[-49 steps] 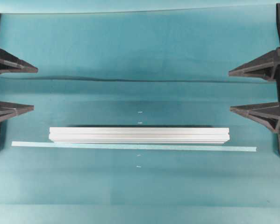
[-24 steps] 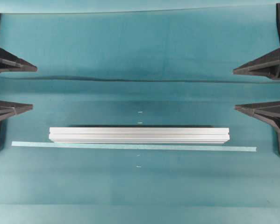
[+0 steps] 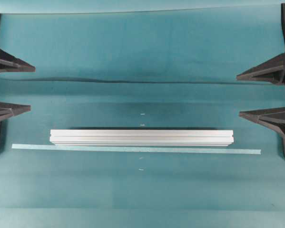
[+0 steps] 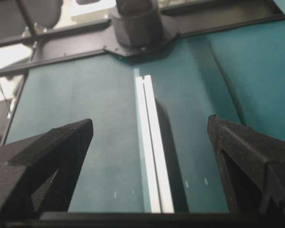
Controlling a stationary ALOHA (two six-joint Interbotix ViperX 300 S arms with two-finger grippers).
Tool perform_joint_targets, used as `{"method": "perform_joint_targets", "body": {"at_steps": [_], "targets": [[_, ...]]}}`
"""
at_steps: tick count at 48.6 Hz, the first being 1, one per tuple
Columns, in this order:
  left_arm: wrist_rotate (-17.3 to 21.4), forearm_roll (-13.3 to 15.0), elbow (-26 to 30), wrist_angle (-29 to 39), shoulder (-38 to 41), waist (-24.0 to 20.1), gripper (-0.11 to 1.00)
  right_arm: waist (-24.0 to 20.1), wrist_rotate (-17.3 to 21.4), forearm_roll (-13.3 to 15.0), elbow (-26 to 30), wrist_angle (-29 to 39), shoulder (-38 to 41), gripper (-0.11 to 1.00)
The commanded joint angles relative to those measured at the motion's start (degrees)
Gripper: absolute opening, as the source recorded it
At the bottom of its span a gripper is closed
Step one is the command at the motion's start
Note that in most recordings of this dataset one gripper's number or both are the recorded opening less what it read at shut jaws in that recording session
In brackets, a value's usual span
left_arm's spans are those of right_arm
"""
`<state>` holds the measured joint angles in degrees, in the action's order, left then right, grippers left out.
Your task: Lift the metal rail with both hands.
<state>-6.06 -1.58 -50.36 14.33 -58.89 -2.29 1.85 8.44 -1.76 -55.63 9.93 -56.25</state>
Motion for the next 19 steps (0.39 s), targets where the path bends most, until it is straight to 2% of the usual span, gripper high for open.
{"method": "perform_joint_targets", "body": {"at_steps": [1, 11, 19], "targets": [[-0.1, -0.1, 0.5, -0.5, 0.2, 0.0, 0.96, 0.0, 0.0, -0.1, 0.4, 0.4, -0.4, 0.99], [-0.2, 0.0, 0.4, -0.5, 0.2, 0.3, 0.96, 0.0, 0.4, -0.1, -0.5, 1.4, -2.1, 0.99], [-0.7, -0.1, 0.4, -0.5, 0.2, 0.5, 0.96, 0.0, 2.6, -0.1, -1.5, 1.1, -3.8, 0.99]]}}
